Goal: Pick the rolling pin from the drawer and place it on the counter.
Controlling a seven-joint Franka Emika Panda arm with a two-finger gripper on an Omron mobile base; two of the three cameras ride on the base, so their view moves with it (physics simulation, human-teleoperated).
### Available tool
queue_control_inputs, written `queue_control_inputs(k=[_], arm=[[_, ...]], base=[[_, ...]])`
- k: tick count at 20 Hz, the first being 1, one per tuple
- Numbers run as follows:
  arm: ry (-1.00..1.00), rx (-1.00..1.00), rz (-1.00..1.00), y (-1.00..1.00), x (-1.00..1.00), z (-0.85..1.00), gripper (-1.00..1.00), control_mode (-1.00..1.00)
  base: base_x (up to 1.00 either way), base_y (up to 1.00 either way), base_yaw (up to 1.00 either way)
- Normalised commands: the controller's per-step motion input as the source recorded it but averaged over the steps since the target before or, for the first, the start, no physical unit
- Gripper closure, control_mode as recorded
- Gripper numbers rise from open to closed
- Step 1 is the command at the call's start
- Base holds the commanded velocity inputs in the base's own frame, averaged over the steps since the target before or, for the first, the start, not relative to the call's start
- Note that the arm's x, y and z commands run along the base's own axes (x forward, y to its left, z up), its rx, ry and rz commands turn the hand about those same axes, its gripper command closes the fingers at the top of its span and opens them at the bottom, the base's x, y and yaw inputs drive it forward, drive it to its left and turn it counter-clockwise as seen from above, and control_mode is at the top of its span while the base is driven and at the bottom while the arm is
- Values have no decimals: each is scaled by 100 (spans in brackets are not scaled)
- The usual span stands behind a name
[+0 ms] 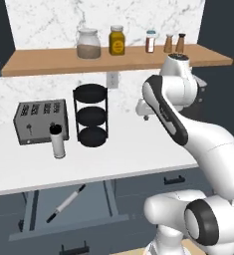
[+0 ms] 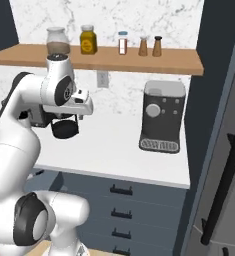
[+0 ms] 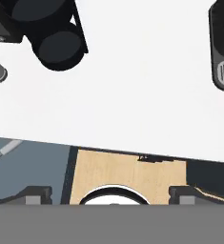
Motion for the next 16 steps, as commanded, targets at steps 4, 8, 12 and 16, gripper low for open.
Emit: queue_control_inputs(k=[4,8,12,16], arm=[[0,0,0,0,0,0,-100,100],[0,0,0,0,0,0,-100,100],[0,0,0,0,0,0,-100,100],[0,0,0,0,0,0,-100,100]], base=[[5,-75,-4],[64,-2,0],[52,33,0],[5,10,0]])
